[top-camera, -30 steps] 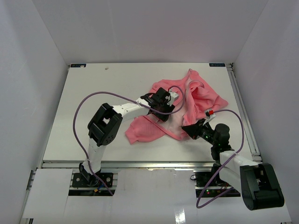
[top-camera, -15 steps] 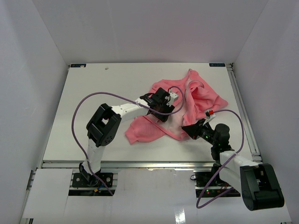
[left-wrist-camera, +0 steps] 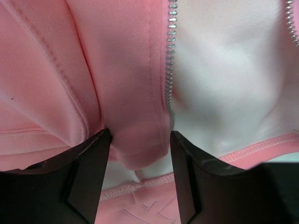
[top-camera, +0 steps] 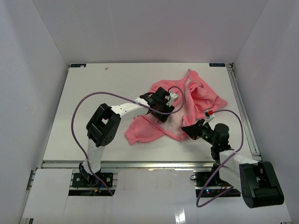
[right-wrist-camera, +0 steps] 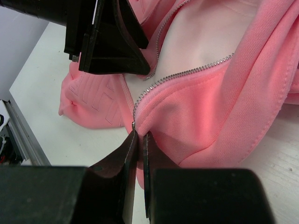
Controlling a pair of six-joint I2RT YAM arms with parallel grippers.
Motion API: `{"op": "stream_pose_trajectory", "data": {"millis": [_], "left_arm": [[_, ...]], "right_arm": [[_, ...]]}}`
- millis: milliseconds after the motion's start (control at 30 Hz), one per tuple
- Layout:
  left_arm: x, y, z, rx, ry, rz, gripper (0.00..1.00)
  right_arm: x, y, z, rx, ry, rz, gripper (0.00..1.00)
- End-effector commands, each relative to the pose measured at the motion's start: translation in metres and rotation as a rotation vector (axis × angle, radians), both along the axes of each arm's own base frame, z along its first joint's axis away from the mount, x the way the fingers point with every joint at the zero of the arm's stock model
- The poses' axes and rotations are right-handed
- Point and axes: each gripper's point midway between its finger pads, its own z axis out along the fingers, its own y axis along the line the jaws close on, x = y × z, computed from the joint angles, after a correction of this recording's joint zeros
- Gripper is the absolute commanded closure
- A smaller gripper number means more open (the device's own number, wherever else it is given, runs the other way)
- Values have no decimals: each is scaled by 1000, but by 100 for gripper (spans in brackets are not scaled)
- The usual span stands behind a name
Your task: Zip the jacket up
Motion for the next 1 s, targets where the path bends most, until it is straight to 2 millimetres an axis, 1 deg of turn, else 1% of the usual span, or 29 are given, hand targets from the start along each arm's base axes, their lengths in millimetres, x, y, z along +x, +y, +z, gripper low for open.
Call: {"op": "stream_pose_trajectory", "data": {"millis": [0, 100, 200, 367, 500, 533, 633, 667, 700, 767, 867, 967], "left_arm": [[2, 11, 37, -18, -13, -1, 37], [5, 18, 37, -15, -10, -1, 38], [1, 17, 36, -29, 10, -23, 41], [-1, 17, 25, -15, 30, -32, 41], [-2, 13, 21, -23, 44, -49, 42], [-3, 12, 21, -27, 45, -52, 44], [-5, 8, 24, -48, 54, -66, 60], [-5, 7, 27, -58, 52, -72, 73], [-5, 4, 30, -71, 48, -78, 80], [-7, 0, 36, -102, 50, -91, 87], [-8, -7, 53, -163, 36, -106, 97], [-4, -5, 77, -236, 28, -99, 100]], "right_arm": [[10, 2, 15, -5, -72, 4, 92], [10, 3, 15, -2, -71, 10, 92], [9, 3, 14, -2, -72, 9, 92], [9, 2, 16, -2, -76, 7, 92], [10, 2, 15, -4, -74, 5, 92], [10, 2, 15, -5, -74, 5, 92], [10, 3, 14, -4, -70, 8, 92], [10, 3, 15, -4, -72, 10, 92], [11, 3, 15, -3, -71, 11, 92], [12, 4, 18, -1, -76, 17, 92], [12, 8, 27, 12, -97, 46, 92], [7, 14, 32, 33, -106, 86, 92]]}}
